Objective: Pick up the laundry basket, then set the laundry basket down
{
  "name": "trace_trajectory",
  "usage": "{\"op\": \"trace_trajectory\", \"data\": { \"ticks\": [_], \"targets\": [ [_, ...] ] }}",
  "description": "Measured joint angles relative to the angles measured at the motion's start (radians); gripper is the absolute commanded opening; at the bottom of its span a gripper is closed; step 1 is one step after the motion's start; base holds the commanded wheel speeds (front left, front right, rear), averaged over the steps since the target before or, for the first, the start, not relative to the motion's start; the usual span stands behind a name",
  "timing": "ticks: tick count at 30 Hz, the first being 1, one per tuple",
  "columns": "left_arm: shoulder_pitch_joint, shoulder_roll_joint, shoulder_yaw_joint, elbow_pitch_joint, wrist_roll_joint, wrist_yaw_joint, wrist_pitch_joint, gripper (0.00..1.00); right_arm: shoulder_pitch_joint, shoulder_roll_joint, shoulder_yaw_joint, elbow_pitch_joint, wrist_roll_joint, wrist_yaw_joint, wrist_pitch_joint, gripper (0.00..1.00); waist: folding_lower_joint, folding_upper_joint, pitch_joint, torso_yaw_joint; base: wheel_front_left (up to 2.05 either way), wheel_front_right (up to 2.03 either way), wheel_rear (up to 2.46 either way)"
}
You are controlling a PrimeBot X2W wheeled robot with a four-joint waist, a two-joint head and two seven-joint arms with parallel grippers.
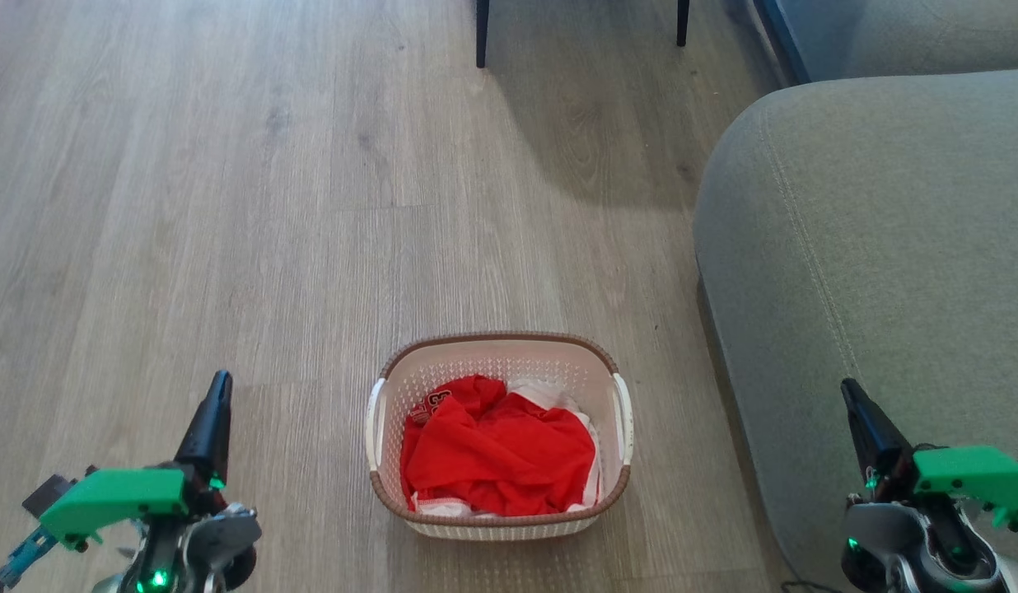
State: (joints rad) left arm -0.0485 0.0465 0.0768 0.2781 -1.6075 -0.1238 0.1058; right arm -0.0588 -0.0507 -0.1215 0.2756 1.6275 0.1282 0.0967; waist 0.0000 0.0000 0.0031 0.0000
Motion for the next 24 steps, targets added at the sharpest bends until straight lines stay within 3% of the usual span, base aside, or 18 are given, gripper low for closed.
{"op": "trace_trajectory", "data": {
  "ticks": [24],
  "targets": [
    [0.000, 0.000, 0.000, 0.000, 0.000, 0.000, 0.000, 0.00, 0.000, 0.005, -0.004, 0.000, -0.007, 0.000, 0.000, 0.00, 0.0000, 0.0000, 0.000, 0.000, 0.00, 0.00, 0.00]
  ]
}}
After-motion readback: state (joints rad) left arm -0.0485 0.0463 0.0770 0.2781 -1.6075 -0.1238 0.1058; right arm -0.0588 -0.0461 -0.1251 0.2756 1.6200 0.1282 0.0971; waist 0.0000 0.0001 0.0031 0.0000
